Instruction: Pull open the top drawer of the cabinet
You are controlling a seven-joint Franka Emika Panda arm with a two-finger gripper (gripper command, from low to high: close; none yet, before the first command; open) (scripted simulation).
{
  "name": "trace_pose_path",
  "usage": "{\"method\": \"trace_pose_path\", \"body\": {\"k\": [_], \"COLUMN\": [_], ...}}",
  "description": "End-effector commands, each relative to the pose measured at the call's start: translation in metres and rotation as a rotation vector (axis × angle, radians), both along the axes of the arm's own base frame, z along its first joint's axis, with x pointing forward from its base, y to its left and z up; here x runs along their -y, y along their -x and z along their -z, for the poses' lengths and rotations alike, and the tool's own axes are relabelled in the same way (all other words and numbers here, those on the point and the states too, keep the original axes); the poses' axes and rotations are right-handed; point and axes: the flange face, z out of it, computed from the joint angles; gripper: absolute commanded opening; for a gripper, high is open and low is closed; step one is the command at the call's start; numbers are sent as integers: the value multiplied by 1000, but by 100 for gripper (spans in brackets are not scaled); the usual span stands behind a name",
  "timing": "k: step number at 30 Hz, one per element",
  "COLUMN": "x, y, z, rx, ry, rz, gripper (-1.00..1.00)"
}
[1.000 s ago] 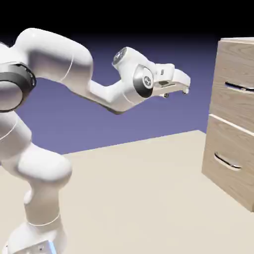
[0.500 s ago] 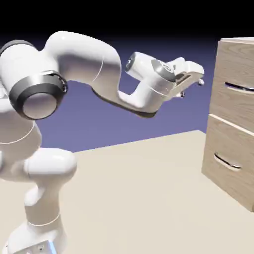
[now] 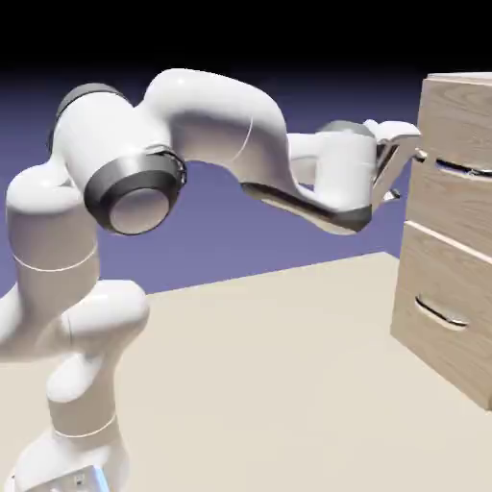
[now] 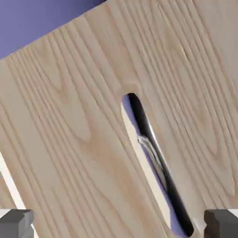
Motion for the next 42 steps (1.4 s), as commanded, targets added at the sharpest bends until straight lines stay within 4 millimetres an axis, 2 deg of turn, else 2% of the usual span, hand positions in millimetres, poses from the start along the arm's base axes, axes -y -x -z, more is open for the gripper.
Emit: {"method": "trace_pose_path", "body": {"k": [1, 11, 12, 15, 19, 20, 21, 30, 42], "x": [1, 13, 13, 15, 13, 13, 13, 13, 13], "y": [-5, -48, -48, -70, -98, -98, -98, -35, 20], "z": [2, 10, 10, 5, 10, 10, 10, 10, 10], "rx": [15, 173, 173, 179, 173, 173, 173, 173, 173], "ry": [28, 319, 319, 314, 319, 319, 319, 319, 319], "rz": [-4, -61, -61, -59, -61, -61, -61, -61, -61], "gripper": [0, 0, 0, 0, 0, -100, -100, -100, -100]}}
